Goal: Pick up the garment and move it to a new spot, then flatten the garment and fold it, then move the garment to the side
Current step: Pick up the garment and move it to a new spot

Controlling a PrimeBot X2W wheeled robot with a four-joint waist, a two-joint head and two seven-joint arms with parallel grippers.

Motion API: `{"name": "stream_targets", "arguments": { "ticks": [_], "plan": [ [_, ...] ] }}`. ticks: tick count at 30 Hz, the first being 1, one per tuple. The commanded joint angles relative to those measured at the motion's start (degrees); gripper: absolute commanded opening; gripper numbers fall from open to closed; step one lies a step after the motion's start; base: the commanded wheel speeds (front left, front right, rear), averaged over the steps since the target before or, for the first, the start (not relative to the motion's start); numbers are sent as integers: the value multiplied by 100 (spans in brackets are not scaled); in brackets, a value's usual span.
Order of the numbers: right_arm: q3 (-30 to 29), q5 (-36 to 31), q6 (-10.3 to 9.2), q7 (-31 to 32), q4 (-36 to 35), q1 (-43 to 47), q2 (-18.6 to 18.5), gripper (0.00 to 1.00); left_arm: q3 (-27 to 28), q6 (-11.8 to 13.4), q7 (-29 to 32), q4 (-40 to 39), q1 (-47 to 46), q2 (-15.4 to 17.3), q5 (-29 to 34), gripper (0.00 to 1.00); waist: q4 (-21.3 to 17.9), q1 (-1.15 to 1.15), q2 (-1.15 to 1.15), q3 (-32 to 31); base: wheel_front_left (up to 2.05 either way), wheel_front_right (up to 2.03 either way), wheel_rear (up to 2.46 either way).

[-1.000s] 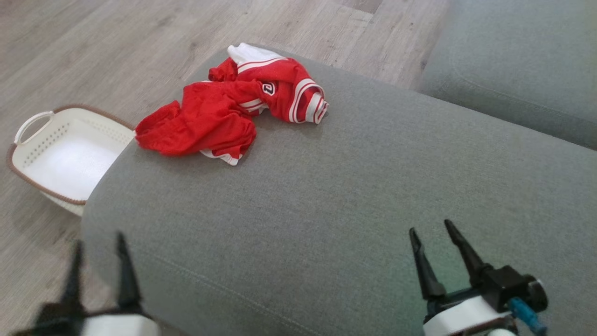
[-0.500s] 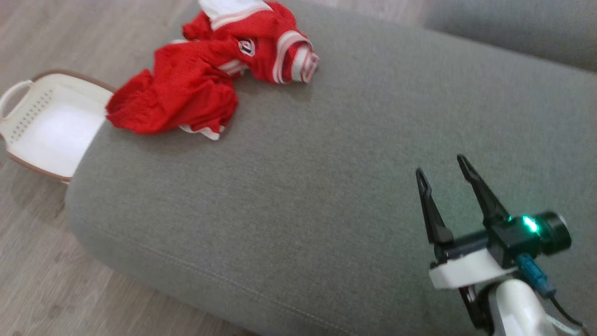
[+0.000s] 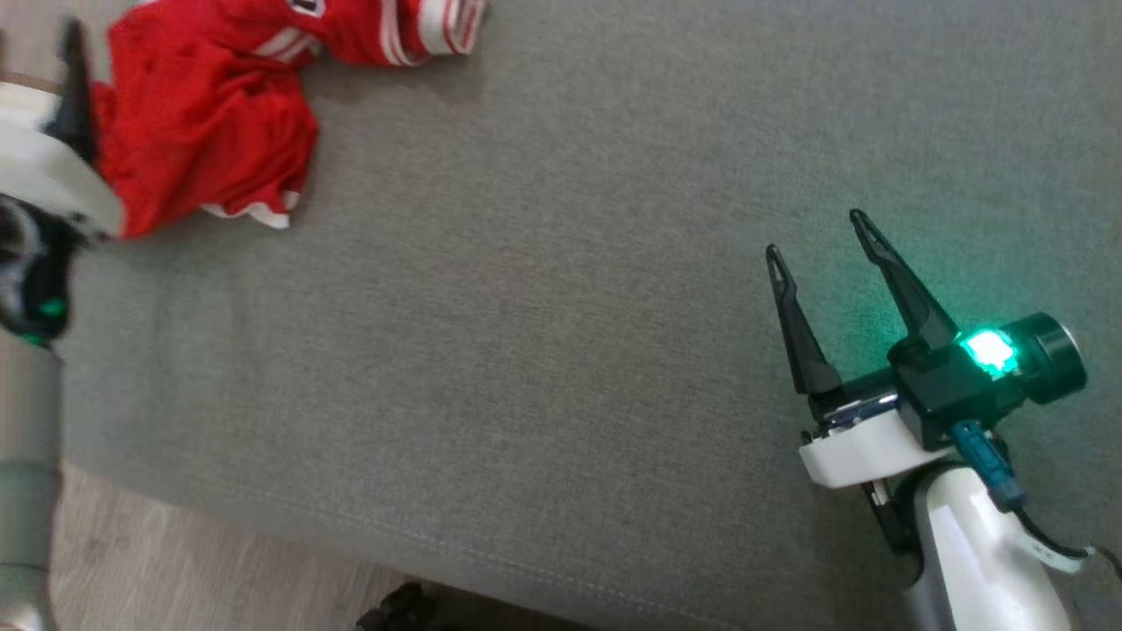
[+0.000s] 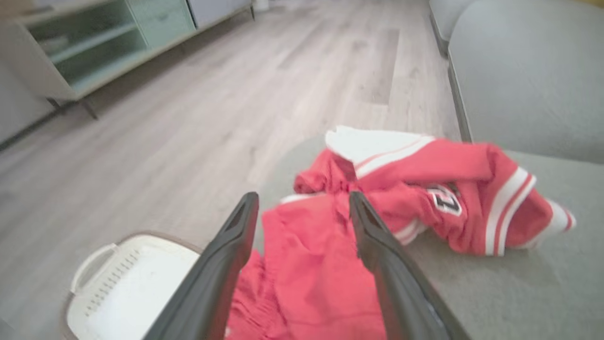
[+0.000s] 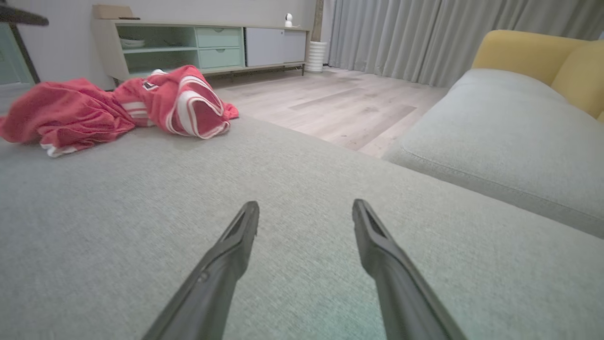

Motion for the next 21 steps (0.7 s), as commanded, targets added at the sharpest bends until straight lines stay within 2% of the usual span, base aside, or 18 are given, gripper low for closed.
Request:
{"name": "stream_targets", "arguments": {
  "ticks": [1,11,12,13,17,21],
  "plan": [
    [140,-73,44,26,-253,-159,-3,100,109,-43,72,19,-242,282,-103,100,-167,-2,0,280,0,0,0],
    [39,-177,44,48,-390,-160,-3,100,-451,-130,408,1180,-425,67,-486,100,-253,-2,0,655,0,0,0],
    [37,-164,44,41,-390,-164,-3,100,-480,-132,465,1279,-439,58,-530,45,-262,-2,0,663,0,0,0],
    [34,-150,44,30,-388,-168,-3,100,-533,-133,506,1350,-454,62,-542,0,-271,-2,0,667,0,0,0],
    [21,-88,44,-30,-297,-166,-3,100,-685,-135,390,1455,-511,108,-618,0,-291,-2,0,607,0,0,0],
    [14,41,44,-161,-127,-184,-3,100,-778,-136,158,1518,-578,338,-562,0,-335,-2,0,376,0,0,0]
  ]
}}
